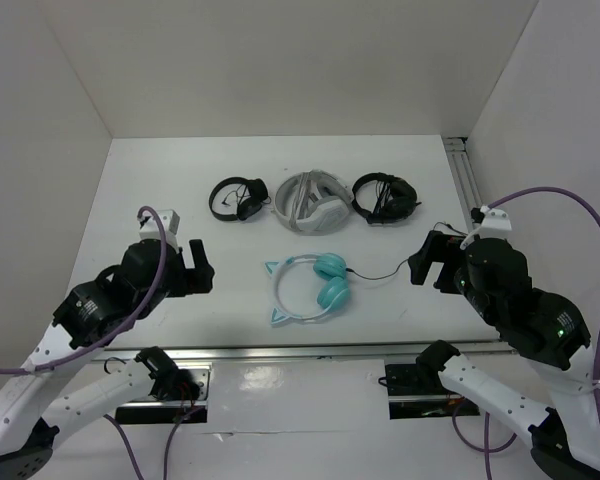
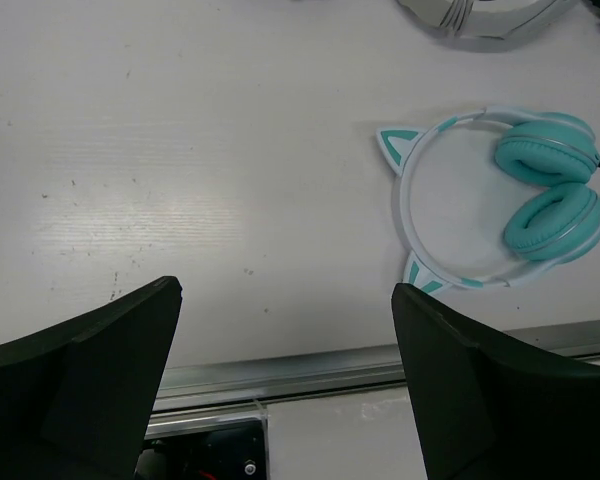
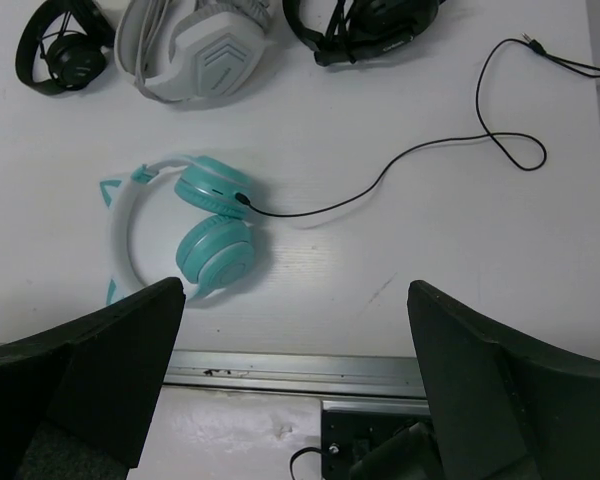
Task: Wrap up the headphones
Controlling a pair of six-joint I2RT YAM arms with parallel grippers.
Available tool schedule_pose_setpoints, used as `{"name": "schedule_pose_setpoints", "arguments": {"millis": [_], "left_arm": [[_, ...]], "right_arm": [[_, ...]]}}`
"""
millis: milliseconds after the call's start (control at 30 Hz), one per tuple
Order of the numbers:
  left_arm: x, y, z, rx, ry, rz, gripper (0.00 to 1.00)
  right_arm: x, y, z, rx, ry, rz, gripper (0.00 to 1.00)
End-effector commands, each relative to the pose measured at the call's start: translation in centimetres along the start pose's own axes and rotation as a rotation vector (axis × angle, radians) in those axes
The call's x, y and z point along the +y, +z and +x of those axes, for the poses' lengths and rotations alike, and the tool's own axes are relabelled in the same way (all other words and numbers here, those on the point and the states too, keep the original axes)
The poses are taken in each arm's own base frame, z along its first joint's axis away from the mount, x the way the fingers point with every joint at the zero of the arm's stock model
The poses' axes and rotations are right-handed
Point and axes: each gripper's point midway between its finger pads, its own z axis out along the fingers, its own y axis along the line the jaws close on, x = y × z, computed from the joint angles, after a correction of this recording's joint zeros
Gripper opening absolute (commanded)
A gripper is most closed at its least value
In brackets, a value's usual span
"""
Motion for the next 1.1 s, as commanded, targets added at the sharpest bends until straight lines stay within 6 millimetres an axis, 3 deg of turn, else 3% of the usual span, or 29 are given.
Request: {"name": "schedule_pose_setpoints", "arguments": {"millis": [0,133,367,467,567,633,733,867,967,1067], "left_arm": [[-0.9,0.2,-0.3,-0.008,0.004,0.035,1.00],[-1.1,0.6,-0.1,0.003,0.025,0.040,1.00],[-3.3,2.1,0.9,0.111,0.035,0.076,1.00],[-7.9,4.1,2.4,0.220,-0.005,0.232,1.00],[-11.2,8.4,5.7,0.317,-0.057,0.320,1.00],[-11.4,11.8,8.3,0.388,-0.053,0.268,1.00],[-10.6,15.5,10.6,0.427,-0.028,0.159,1.00],[-11.1,17.2,12.7,0.441,0.015,0.150,1.00],[-10.4,18.2,15.0,0.475,0.014,0.088,1.00],[-9.7,18.8,16.0,0.468,0.010,0.052,0.96]], "right_arm": [[-0.2,0.0,-0.9,-0.042,0.018,0.014,1.00],[-0.1,-0.4,-1.1,-0.052,0.025,-0.003,1.00],[0.8,0.0,-0.6,-0.030,0.016,-0.045,1.00],[1.5,0.2,-0.2,-0.023,0.021,-0.085,1.00],[2.1,0.4,-0.2,-0.022,0.015,-0.114,1.00],[2.5,0.6,-0.2,-0.015,0.003,-0.122,1.00],[3.1,0.6,-0.4,-0.003,-0.007,-0.145,1.00],[2.9,0.2,-0.5,-0.003,-0.018,-0.144,1.00],[3.1,-0.1,-0.8,-0.026,-0.007,-0.167,1.00],[3.8,0.1,-0.3,-0.015,-0.006,-0.207,1.00]]}}
